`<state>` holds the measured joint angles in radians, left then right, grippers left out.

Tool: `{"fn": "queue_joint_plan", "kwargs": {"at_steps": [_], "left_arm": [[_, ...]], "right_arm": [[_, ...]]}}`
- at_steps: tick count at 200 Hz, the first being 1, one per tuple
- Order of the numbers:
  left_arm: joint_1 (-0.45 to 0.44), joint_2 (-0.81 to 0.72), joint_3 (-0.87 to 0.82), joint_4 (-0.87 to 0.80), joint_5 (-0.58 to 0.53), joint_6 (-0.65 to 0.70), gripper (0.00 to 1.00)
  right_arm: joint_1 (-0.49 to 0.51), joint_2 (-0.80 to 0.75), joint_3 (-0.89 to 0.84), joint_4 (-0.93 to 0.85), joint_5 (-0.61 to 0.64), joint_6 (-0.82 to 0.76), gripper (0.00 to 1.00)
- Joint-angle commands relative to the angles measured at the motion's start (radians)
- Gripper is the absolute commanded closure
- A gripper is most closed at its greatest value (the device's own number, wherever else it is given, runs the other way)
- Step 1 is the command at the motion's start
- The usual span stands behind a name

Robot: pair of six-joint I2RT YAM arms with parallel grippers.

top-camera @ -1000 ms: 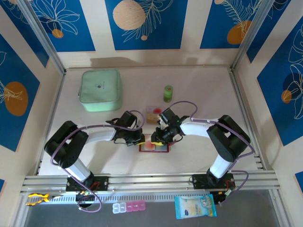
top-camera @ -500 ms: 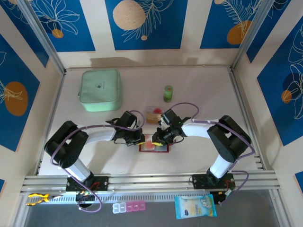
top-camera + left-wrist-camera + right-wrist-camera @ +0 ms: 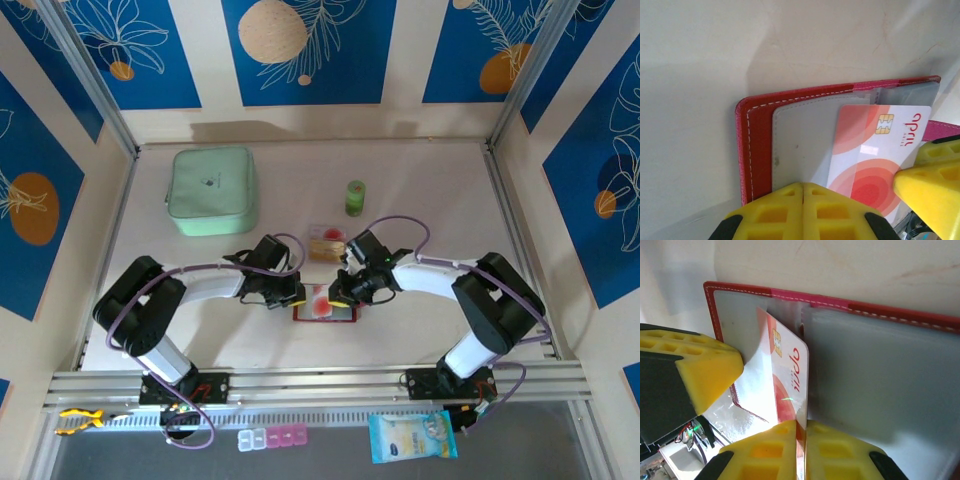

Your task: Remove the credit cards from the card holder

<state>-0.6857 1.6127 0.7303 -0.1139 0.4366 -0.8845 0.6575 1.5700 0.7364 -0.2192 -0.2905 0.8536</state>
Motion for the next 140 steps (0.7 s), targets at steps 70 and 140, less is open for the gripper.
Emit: {"fn": "queue_joint_plan", "kwargs": {"at_steps": [70, 140], "left_arm": [[-0.004, -0.032, -0.027, -0.039, -0.023, 0.0, 0.97], [-0.004, -0.039, -0.024, -0.021, -0.016, 0.0, 0.95]], "right_arm": [[-0.017, -0.092, 0.049, -0.191, 0.063, -0.095, 0.9], [-0.036, -0.143, 0.174, -0.335, 0.073, -0.328, 0.95]]}}
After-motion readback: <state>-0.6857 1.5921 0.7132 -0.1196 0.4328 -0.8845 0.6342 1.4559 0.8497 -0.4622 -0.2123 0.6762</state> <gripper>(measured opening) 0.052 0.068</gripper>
